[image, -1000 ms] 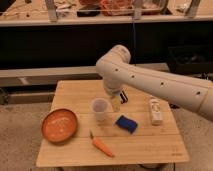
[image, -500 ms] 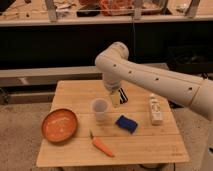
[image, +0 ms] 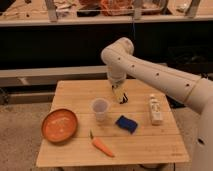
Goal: Move the arm in a circular motion
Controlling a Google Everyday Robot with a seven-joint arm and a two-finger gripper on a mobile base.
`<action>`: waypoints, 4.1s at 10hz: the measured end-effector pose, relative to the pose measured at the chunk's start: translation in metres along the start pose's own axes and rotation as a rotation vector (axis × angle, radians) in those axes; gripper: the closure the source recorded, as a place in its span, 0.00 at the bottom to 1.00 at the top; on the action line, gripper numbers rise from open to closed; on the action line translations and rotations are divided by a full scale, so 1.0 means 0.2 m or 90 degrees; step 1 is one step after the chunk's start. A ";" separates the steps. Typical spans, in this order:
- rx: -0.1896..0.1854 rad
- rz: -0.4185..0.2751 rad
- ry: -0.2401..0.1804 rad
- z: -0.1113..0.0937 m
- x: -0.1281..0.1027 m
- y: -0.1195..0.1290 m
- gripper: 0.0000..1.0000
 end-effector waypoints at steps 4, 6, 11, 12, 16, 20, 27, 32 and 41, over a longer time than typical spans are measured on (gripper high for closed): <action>-0.006 0.059 -0.014 0.03 0.28 0.06 0.20; -0.010 0.079 -0.020 0.04 0.32 0.09 0.20; -0.020 0.131 -0.030 0.07 0.54 0.30 0.20; -0.021 0.129 -0.031 0.07 0.53 0.32 0.20; -0.025 0.134 -0.035 0.04 0.46 0.48 0.20; -0.037 0.115 -0.037 0.03 0.30 0.57 0.20; -0.046 0.069 -0.035 0.01 0.02 0.57 0.20; -0.042 0.027 -0.024 0.00 -0.16 0.49 0.20; -0.036 -0.034 -0.014 -0.03 -0.35 0.20 0.20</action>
